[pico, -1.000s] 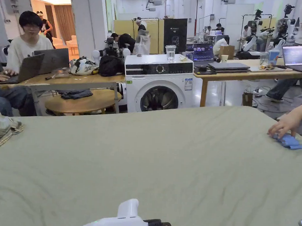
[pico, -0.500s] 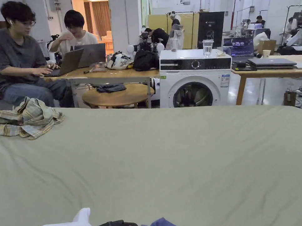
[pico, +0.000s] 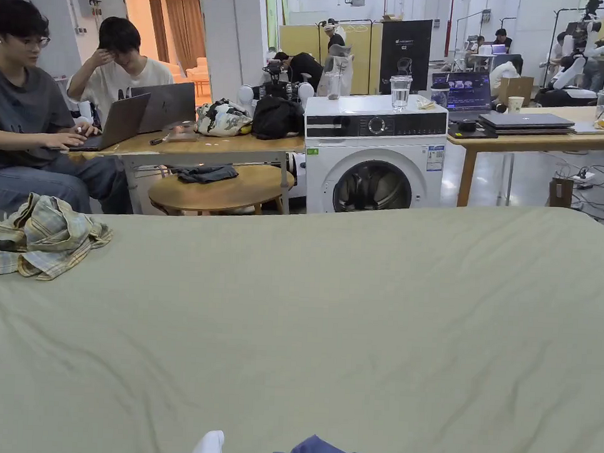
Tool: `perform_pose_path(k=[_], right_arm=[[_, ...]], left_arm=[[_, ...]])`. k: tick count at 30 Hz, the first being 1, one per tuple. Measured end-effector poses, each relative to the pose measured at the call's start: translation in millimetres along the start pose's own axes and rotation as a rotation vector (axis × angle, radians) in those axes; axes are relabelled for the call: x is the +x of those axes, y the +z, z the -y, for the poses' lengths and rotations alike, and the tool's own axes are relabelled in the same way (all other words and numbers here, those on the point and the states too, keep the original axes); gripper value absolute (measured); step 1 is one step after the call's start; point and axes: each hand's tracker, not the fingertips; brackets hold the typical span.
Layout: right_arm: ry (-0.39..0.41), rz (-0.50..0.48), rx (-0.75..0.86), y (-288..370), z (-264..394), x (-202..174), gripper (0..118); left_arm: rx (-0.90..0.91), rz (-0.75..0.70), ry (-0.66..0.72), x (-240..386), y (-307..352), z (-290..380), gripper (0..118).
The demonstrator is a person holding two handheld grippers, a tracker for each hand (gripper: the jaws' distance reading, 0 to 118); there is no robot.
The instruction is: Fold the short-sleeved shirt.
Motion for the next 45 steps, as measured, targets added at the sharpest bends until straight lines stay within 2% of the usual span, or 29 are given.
perform_pose_path(k=[5,8,11,16,22,25,29,30,32,33,35,38,41,43,44,45], right_arm=[[0.023,0.008,0.017,7,-1,-4,0],[0.079,-0.038,0.179,36,-3,-15,0],[0.095,-0.07,0.254,50,-21,-34,0],[0.221,-0.147,0.31,21,-69,-93,0],[0.314,-0.264,0.312,-37,-108,-180,0],[0.352,-0.304,0.312,-51,-115,-219,0],[0.396,-0.329,0.293,-60,-115,-253,0],[0.412,-0.329,0.289,-61,-115,-259,0],[0.43,-0.318,0.287,-64,-116,-265,0],[0.434,-0.311,0.287,-65,-115,-267,0],[0.426,-0.308,0.286,-65,-117,-265,0],[0.391,-0.31,0.297,-63,-121,-259,0],[0.383,-0.312,0.326,-50,-124,-249,0],[0.445,-0.272,0.369,-33,-126,-236,0],[0.472,-0.25,0.395,-24,-125,-226,0],[0.492,-0.227,0.421,-15,-124,-214,0]], left_arm=[[0.032,0.003,-0.014,3,5,3,35],[0.084,0.064,0.0,5,28,-1,34],[0.194,0.005,-0.023,2,73,-7,34],[0.391,-0.137,0.027,-21,180,-12,34],[0.614,-0.361,0.043,-50,299,-25,34],[0.66,-0.429,0.064,-75,331,-37,34],[0.733,-0.501,0.136,-106,353,-56,34],[0.751,-0.513,0.141,-109,356,-59,37],[0.752,-0.618,0.107,-103,362,-65,74],[0.776,-0.689,0.048,-94,366,-66,83],[0.819,-0.807,-0.077,-75,374,-68,83],[0.877,-0.891,-0.219,-35,377,-63,83],[0.923,-0.873,-0.352,13,363,-51,79],[0.938,-0.963,-0.511,48,345,-36,61],[0.966,-1.004,-0.546,65,334,-28,49],[0.98,-0.966,-0.605,80,326,-21,33]])
